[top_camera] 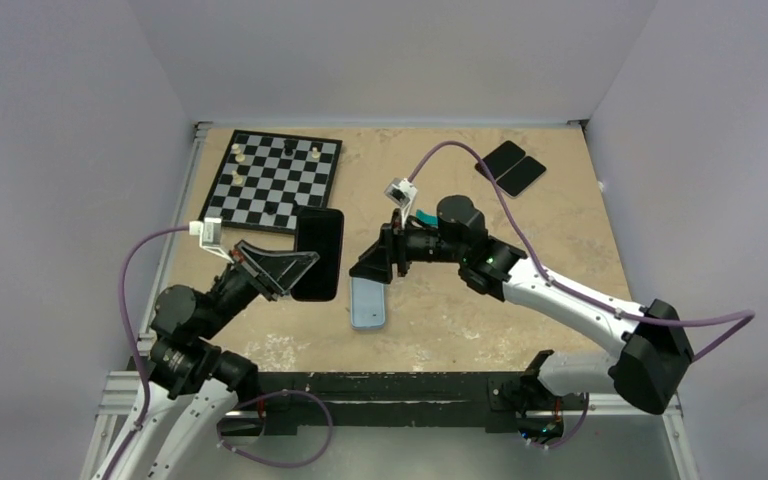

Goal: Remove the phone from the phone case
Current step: Remove the phone case from the phone.

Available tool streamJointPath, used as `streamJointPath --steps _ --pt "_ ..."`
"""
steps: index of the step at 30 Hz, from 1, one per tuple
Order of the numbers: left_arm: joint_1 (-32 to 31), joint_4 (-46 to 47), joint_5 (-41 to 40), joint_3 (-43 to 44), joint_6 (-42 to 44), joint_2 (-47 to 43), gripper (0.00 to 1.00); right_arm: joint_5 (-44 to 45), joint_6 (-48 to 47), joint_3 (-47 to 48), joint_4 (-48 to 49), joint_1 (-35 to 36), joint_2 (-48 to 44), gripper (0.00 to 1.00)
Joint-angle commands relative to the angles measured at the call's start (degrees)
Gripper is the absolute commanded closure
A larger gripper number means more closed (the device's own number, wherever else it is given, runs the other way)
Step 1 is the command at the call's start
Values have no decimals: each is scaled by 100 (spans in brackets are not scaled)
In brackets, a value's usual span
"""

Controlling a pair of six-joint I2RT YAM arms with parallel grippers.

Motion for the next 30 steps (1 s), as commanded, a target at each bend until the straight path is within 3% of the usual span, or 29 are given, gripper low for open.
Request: streamJointPath --steps 1,6,9,16,30 --pt "-14 -15 -522 29 398 -230 100 182 1107 -432 687 -26 -535 39" --pt "-14 303 -668 -160 247 -265 100 -524 2578 -564 2085 0 -362 53" --pt "-14 687 -784 -354 -38 -266 100 -566 2952 -707 2649 20 -389 57" --pt "-14 1906 -858 -913 -901 -82 100 -508 3144 -805 2880 126 -371 59" --pt "-12 2641 -973 -1223 -1335 20 100 -165 3080 -988 2635 317 -281 56"
